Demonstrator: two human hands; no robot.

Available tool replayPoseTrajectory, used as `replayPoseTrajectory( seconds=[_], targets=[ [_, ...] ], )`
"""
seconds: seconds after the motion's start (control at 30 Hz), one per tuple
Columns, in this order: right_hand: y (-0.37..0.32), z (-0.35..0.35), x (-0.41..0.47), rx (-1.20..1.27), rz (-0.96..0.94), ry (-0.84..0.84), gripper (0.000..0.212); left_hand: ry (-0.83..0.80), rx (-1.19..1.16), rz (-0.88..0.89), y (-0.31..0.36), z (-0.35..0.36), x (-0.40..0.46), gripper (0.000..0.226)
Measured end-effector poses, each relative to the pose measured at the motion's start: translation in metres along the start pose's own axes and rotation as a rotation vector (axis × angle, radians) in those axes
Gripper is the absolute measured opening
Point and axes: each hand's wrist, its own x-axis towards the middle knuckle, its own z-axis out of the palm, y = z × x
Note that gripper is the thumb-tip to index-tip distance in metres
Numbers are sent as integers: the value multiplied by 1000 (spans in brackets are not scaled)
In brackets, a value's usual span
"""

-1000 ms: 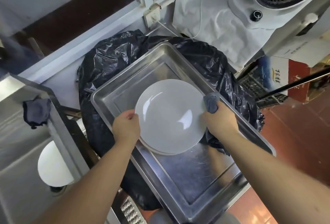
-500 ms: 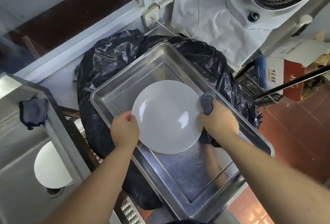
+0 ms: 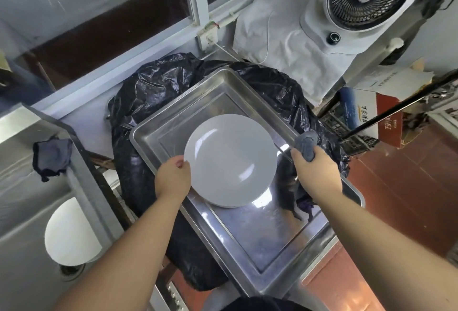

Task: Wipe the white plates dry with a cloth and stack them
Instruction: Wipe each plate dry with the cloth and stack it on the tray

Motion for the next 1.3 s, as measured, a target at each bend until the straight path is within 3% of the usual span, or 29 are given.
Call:
replayPoseTrajectory(
  seconds=[0.23,0.6,0.9,1.1,1.3],
  targets=[
    [-15,-23,-31,35,-126,-20,38,-1,122,78,-3,-19,-37,36],
    [-30,-64,-81,18,-448,-150,36,180,190,217,4,-49,-153,48],
    [-3,-66,-143,-252,-832,-264,41,316,323,104,-49,-60,-301,45],
    [1,-39,-218,-436,-1126,-359,29,428,336,-64,-116,-83,-384,36],
    [-1,1,-325,-505,-1314,-464,43,510,322,-210,-201,-114,-458,47]
  ],
)
